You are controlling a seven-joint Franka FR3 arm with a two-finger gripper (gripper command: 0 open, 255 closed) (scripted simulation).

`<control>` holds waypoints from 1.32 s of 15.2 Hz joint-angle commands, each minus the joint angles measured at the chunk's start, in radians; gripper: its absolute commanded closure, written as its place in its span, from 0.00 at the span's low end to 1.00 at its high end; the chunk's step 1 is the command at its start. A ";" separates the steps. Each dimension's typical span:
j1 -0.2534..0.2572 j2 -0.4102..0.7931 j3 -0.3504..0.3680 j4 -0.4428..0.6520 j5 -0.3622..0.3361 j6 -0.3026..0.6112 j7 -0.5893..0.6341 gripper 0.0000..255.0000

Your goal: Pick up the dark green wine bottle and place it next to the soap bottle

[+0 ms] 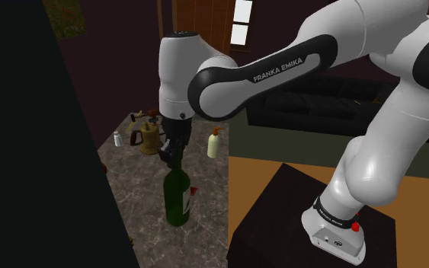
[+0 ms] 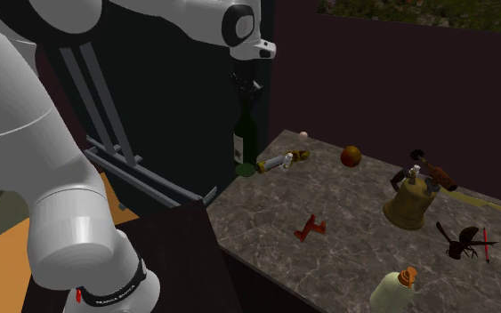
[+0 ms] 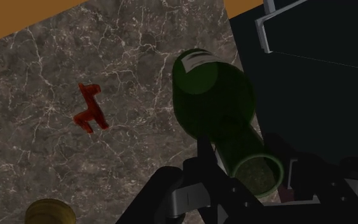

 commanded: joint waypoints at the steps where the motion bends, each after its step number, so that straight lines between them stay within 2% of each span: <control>1: -0.001 -0.008 -0.001 0.022 0.004 -0.029 -0.003 1.00; 20: -0.005 -0.043 -0.007 0.243 0.018 -0.281 -0.010 1.00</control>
